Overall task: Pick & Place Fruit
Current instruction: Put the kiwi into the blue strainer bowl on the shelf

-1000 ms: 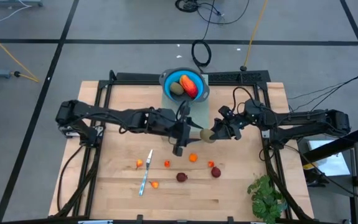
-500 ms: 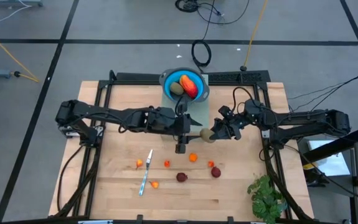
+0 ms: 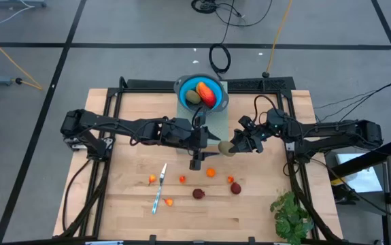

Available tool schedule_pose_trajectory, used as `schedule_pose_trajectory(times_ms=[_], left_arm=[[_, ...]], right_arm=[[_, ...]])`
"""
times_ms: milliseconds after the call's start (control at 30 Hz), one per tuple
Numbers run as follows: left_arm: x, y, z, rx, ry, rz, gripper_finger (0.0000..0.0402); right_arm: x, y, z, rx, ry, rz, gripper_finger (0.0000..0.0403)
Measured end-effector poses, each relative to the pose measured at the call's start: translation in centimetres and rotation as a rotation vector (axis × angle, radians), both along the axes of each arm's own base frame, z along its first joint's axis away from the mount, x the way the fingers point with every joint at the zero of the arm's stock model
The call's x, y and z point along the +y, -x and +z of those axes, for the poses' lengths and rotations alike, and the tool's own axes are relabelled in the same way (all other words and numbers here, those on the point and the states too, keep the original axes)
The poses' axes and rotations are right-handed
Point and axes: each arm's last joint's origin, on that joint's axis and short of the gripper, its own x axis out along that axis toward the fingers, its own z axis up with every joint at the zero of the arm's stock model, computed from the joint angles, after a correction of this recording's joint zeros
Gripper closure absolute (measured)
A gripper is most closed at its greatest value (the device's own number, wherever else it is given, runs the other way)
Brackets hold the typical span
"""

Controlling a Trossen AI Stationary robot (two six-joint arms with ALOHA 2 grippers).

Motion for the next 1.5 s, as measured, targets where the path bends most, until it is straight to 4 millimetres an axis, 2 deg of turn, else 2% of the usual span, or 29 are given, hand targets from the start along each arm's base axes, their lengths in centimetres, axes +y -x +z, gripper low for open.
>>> schedule_pose_trajectory(times_ms=[267, 367, 700, 1233, 1500], left_arm=[[0.4, -0.1, 0.1, -0.007, -0.012, 0.008, 0.0031], [0.8, -0.1, 0.0, -0.006, 0.012, 0.032, 0.0006], [0.5, -0.5, -0.3, -0.023, -0.072, -0.017, 0.0048], [0.1, -2.2, -2.9, 0.032, -0.066, -0.069, 0.0057], [0.1, -2.3, -2.9, 0.023, -0.086, -0.077, 0.0057]], right_arm=[[0.0, 0.0, 0.0, 0.004, -0.007, -0.001, 0.0188], [0.0, 0.0, 0.0, 0.005, -0.009, -0.001, 0.0188], [-0.1, -0.5, -0.4, 0.013, -0.021, -0.003, 0.0188], [-0.3, -1.8, -1.3, 0.026, -0.067, 0.003, 0.0188], [-0.3, -1.8, -1.4, 0.039, -0.084, 0.002, 0.0188]])
